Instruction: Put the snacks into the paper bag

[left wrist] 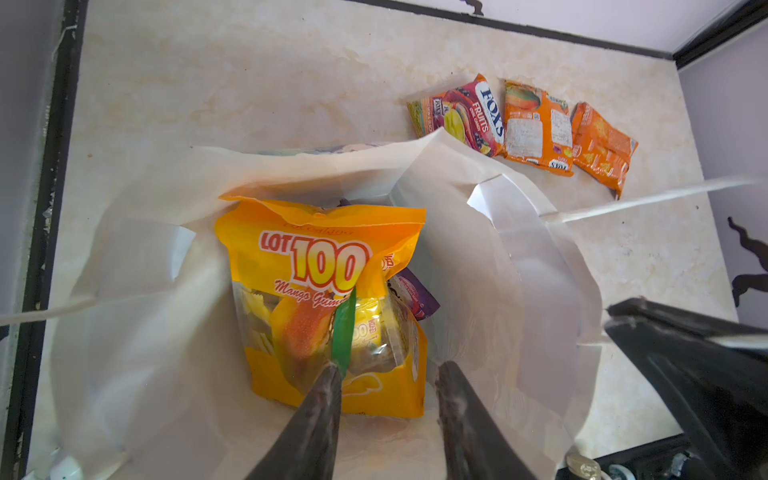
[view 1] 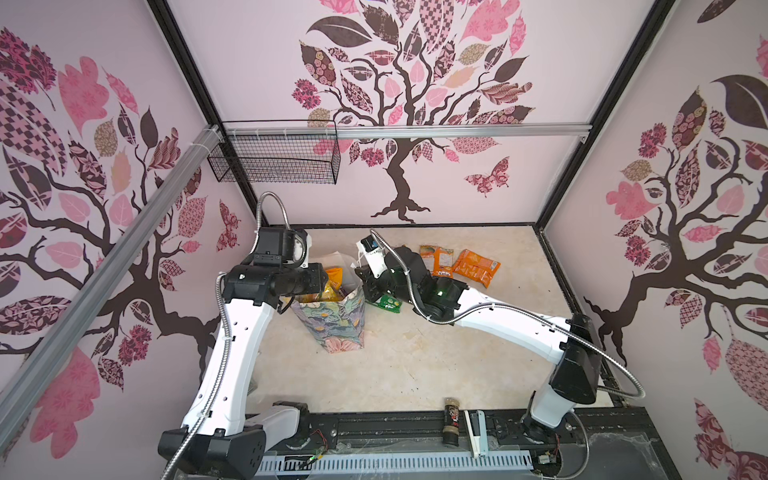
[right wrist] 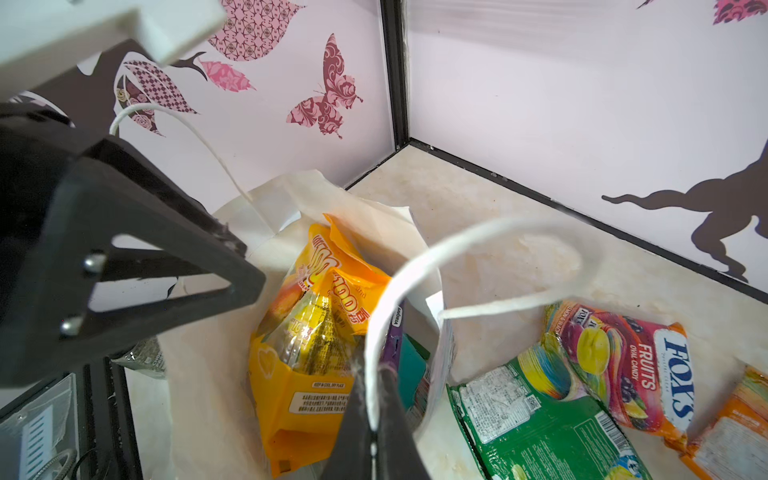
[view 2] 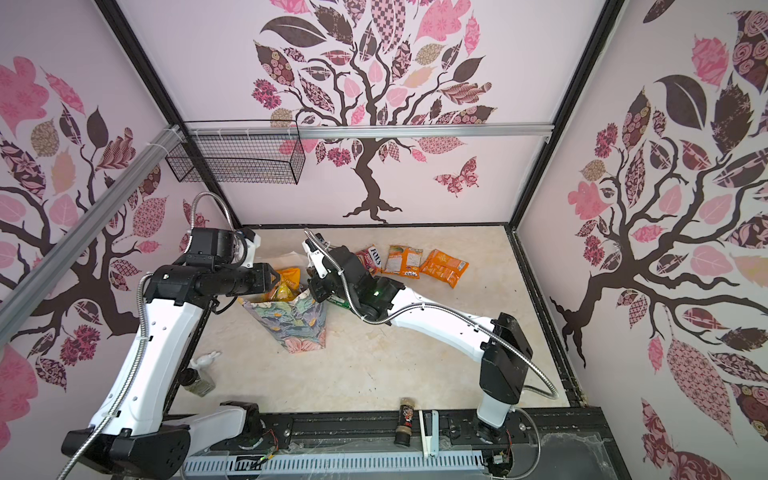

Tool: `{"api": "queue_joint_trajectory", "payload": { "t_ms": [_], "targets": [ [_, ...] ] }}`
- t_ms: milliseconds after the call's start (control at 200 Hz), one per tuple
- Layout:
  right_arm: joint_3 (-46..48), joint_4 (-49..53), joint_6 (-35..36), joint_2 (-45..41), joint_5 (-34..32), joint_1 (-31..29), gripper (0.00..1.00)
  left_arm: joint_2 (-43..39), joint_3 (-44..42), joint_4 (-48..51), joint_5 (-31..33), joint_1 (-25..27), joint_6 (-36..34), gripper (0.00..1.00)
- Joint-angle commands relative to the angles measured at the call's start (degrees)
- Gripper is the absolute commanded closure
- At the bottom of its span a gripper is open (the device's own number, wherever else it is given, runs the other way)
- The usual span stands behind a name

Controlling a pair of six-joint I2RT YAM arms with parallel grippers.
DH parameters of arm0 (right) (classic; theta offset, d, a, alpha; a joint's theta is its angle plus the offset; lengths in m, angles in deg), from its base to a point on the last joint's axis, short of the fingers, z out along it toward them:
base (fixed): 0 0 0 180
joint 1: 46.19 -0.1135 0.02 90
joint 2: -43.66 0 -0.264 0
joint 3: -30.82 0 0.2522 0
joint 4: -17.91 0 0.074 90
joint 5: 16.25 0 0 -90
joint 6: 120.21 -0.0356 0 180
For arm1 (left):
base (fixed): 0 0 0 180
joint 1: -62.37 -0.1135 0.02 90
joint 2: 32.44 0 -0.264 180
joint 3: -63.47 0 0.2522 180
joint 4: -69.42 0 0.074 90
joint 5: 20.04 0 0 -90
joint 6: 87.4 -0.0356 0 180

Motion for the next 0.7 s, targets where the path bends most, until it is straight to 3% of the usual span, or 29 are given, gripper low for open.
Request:
{"api": "queue_joint_trajectory", "payload": {
  "t_ms": [0, 155, 230, 425, 695],
  "targets": [
    [1.0, -4.1, -0.2, -4.1, 0.5, 0.0, 1.00, 1.4, 0.6, 0.1, 4.6, 3.2, 0.5, 0.60],
    [3.6, -5.0, 0.3, -6.0, 0.9, 0.0, 1.00, 4.8, 2.5, -0.9, 10.7, 3.5, 0.2, 0.71],
    [4.8, -5.7, 0.8, -6.7, 0.2, 0.0, 1.00, 7.5, 6.3, 0.7, 14.0, 3.4, -0.4, 0.86],
    [6.6, -7.2, 0.8, -7.8, 0.4, 0.0, 1.00, 11.6, 9.9, 3.0, 11.7, 3.5, -1.0, 1.00],
    [7.7, -7.8, 1.9, -9.0, 0.6, 0.1, 1.00, 15.2, 6.9, 2.9, 12.5, 3.5, -2.4, 1.00]
  ]
}}
